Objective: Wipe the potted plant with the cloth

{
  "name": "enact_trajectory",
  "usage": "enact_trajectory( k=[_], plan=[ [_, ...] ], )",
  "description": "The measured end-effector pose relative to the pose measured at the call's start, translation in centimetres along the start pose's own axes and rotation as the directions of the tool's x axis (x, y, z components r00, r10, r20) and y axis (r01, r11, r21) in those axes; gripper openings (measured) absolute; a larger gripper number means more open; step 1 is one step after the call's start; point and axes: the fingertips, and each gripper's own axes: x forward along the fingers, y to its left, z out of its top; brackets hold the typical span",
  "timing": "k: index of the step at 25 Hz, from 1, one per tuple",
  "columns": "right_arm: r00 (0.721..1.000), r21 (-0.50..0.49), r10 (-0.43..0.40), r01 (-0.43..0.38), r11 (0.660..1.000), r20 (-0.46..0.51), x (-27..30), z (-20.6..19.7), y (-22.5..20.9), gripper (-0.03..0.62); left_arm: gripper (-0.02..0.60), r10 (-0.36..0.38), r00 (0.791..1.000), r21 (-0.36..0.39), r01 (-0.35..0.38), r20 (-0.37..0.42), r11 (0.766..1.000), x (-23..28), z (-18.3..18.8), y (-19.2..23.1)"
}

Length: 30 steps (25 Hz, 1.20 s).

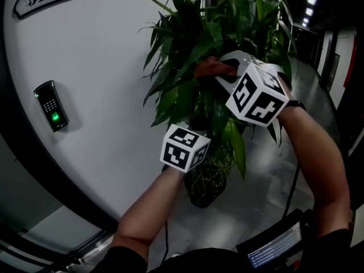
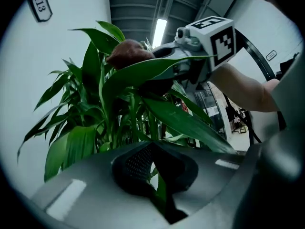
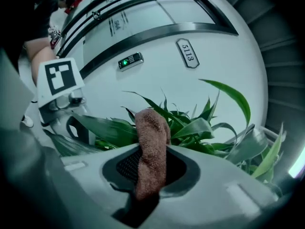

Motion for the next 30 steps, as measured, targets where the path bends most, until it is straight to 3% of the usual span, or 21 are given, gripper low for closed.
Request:
enact_trajectory(
  k=[9,30],
  plan=[
    [0.999,-0.039,0.043,-0.044,0.998,-0.027,2.9,-1.2,2.2,0.061,0.017,0.009,1.0,-0.004,-0.009,-0.001,1.0,0.1,-0.1,0.3],
    [0.985,0.006,0.164,-0.164,0.986,0.061,-2.3,0.5,10.3,0.061,0.017,0.016,1.0,-0.02,-0.015,0.019,1.0,-0.4,-0.3,0.1]
  ],
)
